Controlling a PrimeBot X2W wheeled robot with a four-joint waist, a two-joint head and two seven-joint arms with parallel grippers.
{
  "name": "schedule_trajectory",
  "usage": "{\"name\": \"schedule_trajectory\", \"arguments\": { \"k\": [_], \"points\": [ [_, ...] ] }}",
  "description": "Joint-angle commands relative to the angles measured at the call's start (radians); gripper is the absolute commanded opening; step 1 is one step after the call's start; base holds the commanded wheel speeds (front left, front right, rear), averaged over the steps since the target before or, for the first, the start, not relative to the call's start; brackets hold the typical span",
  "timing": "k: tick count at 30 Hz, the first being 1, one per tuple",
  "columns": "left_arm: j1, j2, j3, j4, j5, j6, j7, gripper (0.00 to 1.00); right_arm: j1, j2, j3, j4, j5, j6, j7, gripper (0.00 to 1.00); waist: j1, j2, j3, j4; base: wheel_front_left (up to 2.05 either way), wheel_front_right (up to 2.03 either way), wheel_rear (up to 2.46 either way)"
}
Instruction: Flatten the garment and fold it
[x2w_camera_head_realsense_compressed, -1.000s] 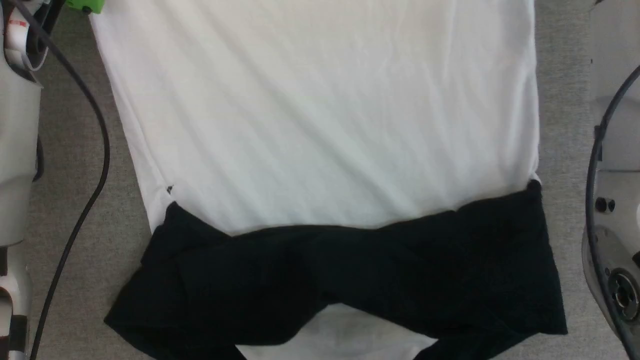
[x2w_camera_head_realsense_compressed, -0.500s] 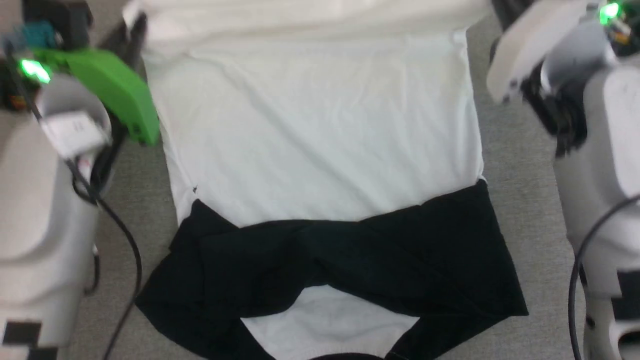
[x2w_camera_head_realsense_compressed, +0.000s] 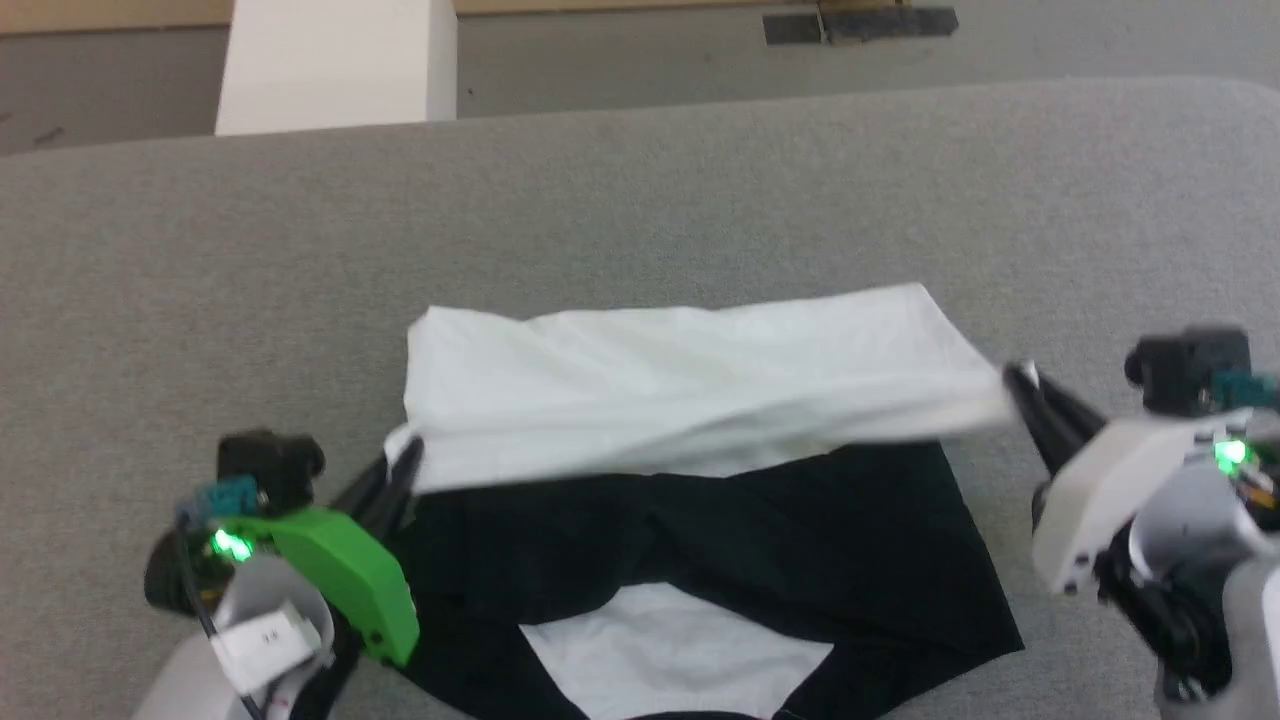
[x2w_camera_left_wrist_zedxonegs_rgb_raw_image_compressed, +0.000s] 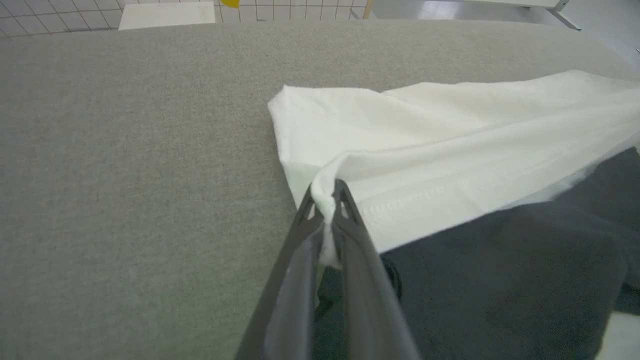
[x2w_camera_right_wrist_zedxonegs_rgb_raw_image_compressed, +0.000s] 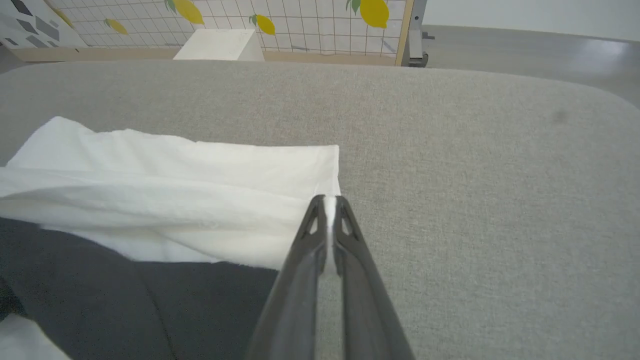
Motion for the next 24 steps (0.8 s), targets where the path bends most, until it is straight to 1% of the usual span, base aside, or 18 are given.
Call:
{"name": "schedule_trajectory", "arguments": {
  "k": [1,6,10,15,19,20,21,22,23,24],
  "points": [
    [0.039,-0.008,-0.002,-0.008,-0.018,0.01,-0.008,0.0,0.045,0.012,-0.011,-0.025,-0.005,-0.002,0.014,0.0,0.0001,0.0,-0.054,0.038,0.0,0.0,0.0],
    [0.154,-0.027,-0.01,-0.006,-0.048,0.026,-0.023,0.0,0.195,0.059,-0.05,-0.084,-0.02,-0.002,0.062,0.0,0.0001,0.0,-0.079,0.047,0.0,0.0,0.0],
    [0.214,-0.039,-0.022,0.013,-0.06,0.036,-0.027,0.0,0.278,0.084,-0.07,-0.079,-0.048,-0.002,0.078,0.0,0.0001,0.0,-0.088,0.055,0.0,0.0,0.0],
    [0.24,-0.052,-0.053,0.063,-0.05,0.03,-0.04,0.0,0.327,0.105,-0.047,-0.015,-0.074,-0.002,0.056,0.0,0.0001,0.0,-0.09,0.06,0.0,0.0,0.0],
    [0.229,-0.074,-0.082,0.121,-0.049,0.008,-0.054,0.0,0.335,0.114,-0.027,0.065,-0.079,-0.002,0.032,0.0,0.0001,0.0,-0.091,0.062,0.0,0.0,0.0],
    [0.227,-0.077,-0.085,0.132,-0.048,0.005,-0.059,0.02,0.336,0.115,-0.026,0.08,-0.084,-0.002,0.028,0.0,0.0001,0.0,-0.092,0.063,0.0,0.0,0.0],
    [0.224,-0.079,-0.089,0.147,-0.044,0.003,-0.067,0.31,0.338,0.117,-0.027,0.097,-0.087,-0.002,0.026,0.0,0.0001,0.0,-0.094,0.064,0.0,0.0,0.0],
    [0.223,-0.083,-0.089,0.159,-0.045,0.003,-0.072,0.51,0.34,0.118,-0.03,0.109,-0.085,-0.002,0.026,0.0,0.0001,0.0,-0.096,0.065,0.0,0.0,0.0],
    [0.222,-0.086,-0.092,0.171,-0.044,0.002,-0.076,1.0,0.342,0.12,-0.031,0.118,-0.081,-0.002,0.023,0.34,0.0001,0.0,-0.101,0.067,0.0,0.0,0.0],
    [0.223,-0.088,-0.093,0.18,-0.044,0.003,-0.081,1.0,0.346,0.121,-0.037,0.123,-0.076,-0.002,0.02,0.34,0.0001,0.0,-0.105,0.07,0.0,0.0,0.0]
  ]
}}
